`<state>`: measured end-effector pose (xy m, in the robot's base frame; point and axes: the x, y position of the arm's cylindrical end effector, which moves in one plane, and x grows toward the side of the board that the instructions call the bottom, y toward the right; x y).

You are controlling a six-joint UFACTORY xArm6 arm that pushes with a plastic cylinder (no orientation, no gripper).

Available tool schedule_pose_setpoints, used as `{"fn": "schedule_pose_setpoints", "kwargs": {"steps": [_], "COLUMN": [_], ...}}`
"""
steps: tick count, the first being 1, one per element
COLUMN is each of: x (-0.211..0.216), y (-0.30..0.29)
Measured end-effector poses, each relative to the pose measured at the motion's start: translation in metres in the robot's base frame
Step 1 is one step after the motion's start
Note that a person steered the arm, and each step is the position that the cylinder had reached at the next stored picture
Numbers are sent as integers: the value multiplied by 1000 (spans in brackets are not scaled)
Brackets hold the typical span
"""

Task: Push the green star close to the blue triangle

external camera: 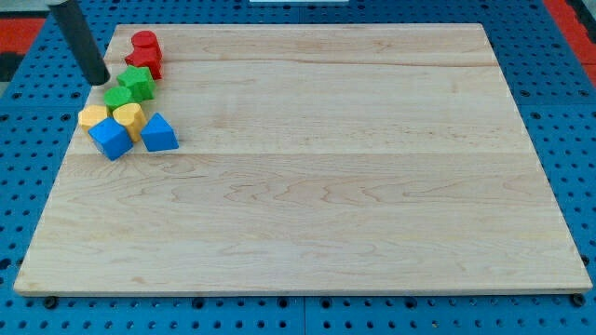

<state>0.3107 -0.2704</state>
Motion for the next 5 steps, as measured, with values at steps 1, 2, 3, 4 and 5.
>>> {"fn": "schedule_pose_setpoints", "kwargs": {"steps": [1,2,3,4,5], "x": [-1,13,28,31,22], "y": [38,71,89,89,96]}}
